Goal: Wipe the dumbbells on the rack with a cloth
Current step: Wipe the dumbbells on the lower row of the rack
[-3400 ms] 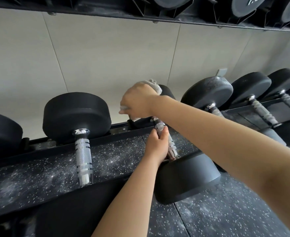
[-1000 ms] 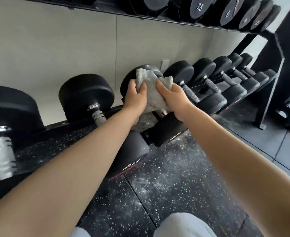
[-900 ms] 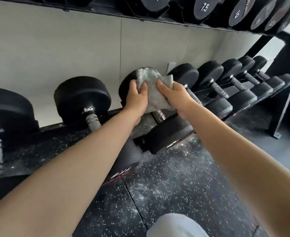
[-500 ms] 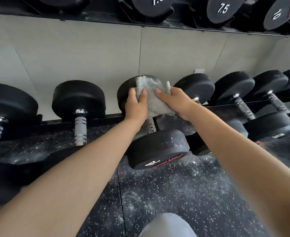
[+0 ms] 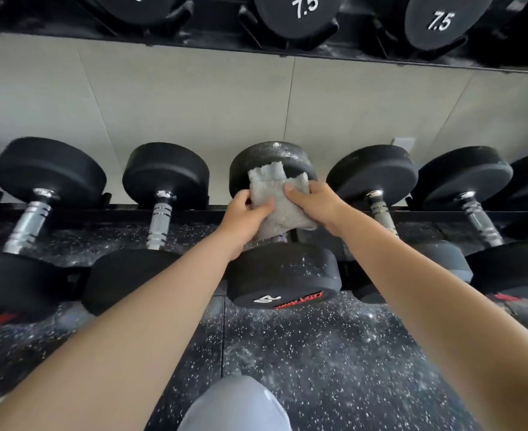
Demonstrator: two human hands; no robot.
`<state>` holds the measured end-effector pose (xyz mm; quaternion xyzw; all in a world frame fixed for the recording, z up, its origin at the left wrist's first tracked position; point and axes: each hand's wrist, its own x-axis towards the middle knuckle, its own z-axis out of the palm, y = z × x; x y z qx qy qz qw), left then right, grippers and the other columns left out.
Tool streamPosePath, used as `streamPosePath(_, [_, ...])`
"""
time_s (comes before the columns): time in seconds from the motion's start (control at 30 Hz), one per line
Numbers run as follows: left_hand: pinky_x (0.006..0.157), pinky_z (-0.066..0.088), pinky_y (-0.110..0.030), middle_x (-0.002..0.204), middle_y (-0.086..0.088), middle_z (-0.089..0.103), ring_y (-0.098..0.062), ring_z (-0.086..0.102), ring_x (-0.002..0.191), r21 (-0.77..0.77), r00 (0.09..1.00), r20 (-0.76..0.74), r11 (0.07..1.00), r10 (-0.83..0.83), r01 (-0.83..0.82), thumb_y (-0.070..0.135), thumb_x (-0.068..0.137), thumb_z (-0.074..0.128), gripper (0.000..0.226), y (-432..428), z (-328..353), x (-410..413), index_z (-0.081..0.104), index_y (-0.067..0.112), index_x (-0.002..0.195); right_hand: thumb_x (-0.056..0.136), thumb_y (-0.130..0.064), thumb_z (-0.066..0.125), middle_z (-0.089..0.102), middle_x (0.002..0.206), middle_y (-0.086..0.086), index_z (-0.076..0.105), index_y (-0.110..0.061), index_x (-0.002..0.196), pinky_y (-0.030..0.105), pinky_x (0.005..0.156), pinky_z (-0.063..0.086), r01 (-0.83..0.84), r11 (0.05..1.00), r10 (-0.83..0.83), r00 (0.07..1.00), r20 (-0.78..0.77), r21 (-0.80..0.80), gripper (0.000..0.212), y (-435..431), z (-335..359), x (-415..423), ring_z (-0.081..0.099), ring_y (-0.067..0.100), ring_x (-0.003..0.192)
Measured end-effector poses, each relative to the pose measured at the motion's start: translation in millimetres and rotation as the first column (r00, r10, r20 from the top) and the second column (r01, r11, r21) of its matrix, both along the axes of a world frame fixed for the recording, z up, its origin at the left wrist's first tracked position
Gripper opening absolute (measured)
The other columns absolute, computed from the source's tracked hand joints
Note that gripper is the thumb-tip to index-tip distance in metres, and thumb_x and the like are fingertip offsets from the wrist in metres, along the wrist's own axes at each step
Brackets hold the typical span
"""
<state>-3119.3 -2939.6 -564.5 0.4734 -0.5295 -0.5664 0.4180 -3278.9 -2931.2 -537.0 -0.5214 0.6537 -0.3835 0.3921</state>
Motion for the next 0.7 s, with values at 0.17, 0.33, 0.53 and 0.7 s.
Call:
streamPosePath(0.17, [0.068,0.052,-0.023,0.104,-0.003,0.064,-0.014,0.064,0.09,-0.001,0.996,0.052,0.998,0.069,-0.069,0.025,0.087,0.07,0.033,-10.8,-8.2,-3.8,0.054,0.014,0.114,0.092,-0.048,0.062,0.071,0.105,0.01,0.065,-0.007,0.112,0.039,0.089,0.057,0.058,0.996,-0.049,0.991,-0.127,0.067,0.045,-18.3,-18.0,4.7,0.068,0.024,0.095])
streamPosePath(0.33, [0.08,0.057,-0.038,0.108,-0.004,0.066,-0.022,0.065,0.098,0.179,0.999,0.003,0.983,-0.037,0.036,0.024,0.084,0.073,0.036,-19.1,-17.3,-0.8,0.058,0.011,0.113,0.083,-0.06,0.067,0.065,0.119,0.007,0.057,-0.003,0.127,0.036,0.091,0.054,0.023,0.992,0.009,0.968,-0.251,0.124,0.073,-23.3,-17.1,1.8,0.064,0.021,0.104])
streamPosePath(0.53, [0.08,0.05,-0.038,0.098,-0.012,0.065,-0.029,0.063,0.091,0.287,0.986,-0.164,0.955,-0.023,0.071,0.031,0.085,0.065,0.02,-18.5,-22.9,1.5,0.064,0.015,0.098,0.085,-0.052,0.07,0.065,0.116,-0.001,0.06,-0.016,0.121,0.033,0.094,0.05,-0.09,0.943,0.197,0.927,-0.32,0.32,0.053,9.0,-22.4,-9.5,0.063,0.017,0.105])
streamPosePath(0.7, [0.067,0.051,-0.029,0.119,-0.01,0.058,-0.019,0.062,0.093,0.166,0.991,-0.112,0.982,-0.075,0.093,0.024,0.093,0.061,0.042,-19.2,-28.6,-0.1,0.044,0.017,0.131,0.085,-0.044,0.072,0.058,0.078,0.002,0.061,-0.008,0.085,0.028,0.067,0.043,-0.063,0.988,0.121,0.889,-0.442,0.143,0.038,24.6,4.5,-2.7,0.055,0.017,0.076])
